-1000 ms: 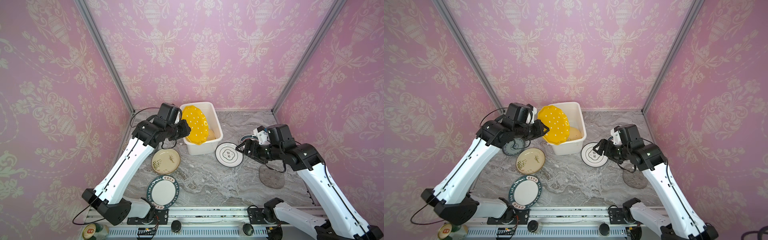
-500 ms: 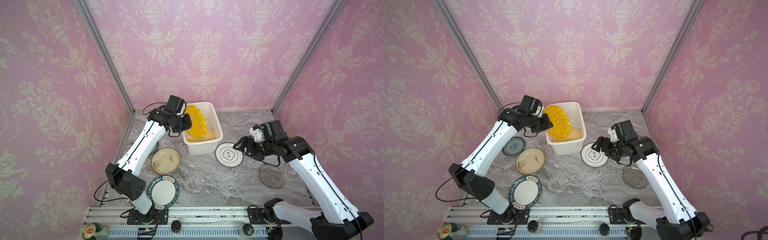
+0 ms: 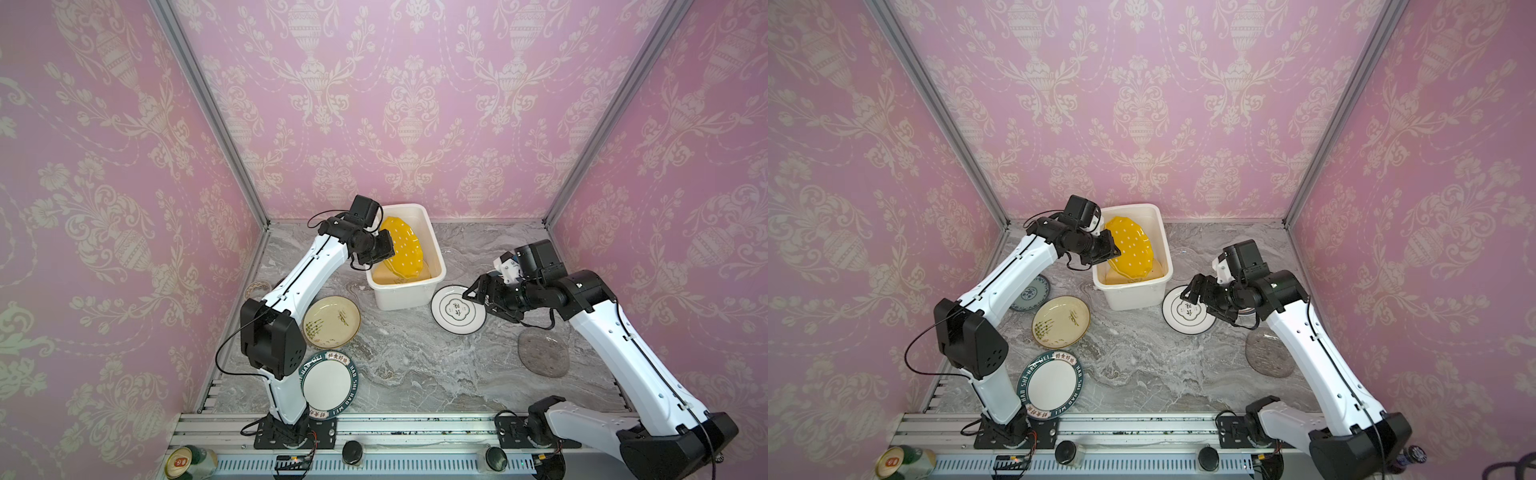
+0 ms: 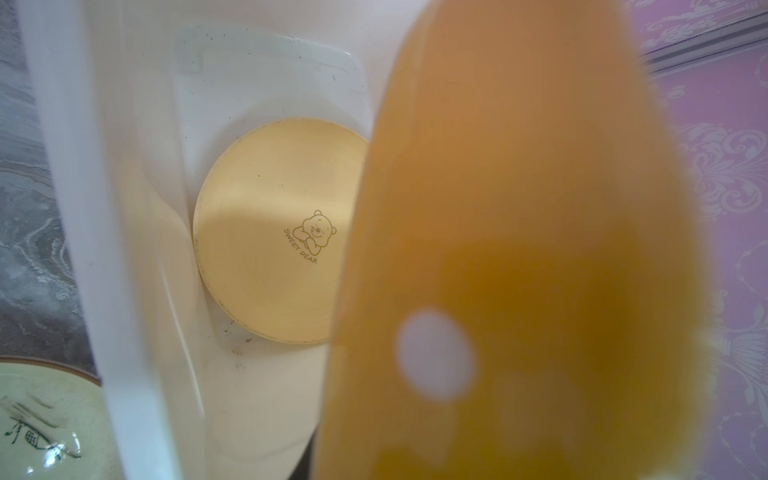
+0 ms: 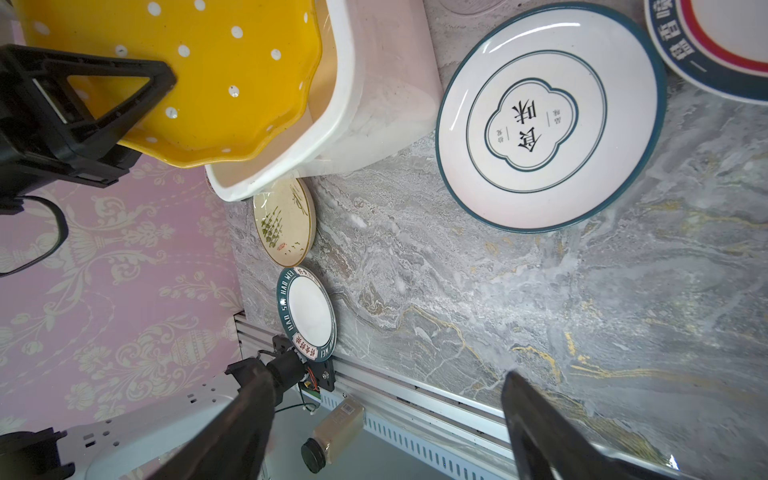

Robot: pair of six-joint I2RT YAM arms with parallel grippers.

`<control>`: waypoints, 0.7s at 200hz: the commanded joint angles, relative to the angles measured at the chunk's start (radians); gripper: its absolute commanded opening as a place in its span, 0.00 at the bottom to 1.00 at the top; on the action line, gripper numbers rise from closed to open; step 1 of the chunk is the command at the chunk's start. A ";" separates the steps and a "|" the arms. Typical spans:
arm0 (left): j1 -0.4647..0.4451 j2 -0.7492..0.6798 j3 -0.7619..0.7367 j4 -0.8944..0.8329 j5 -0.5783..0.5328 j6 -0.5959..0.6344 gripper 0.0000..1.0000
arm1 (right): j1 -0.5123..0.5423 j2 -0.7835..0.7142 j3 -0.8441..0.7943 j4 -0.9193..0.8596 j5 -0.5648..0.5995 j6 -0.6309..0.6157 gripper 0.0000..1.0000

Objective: Place the plates into the plastic bin on the countertop
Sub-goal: 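Carry the polka-dot plate over the white bin with the left gripper, then lower the polka-dot plate into the bin onto the bear plate with the left gripper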

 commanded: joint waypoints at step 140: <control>0.029 0.167 -0.014 0.113 0.222 0.073 0.00 | -0.010 0.097 -0.012 0.013 -0.041 -0.032 0.85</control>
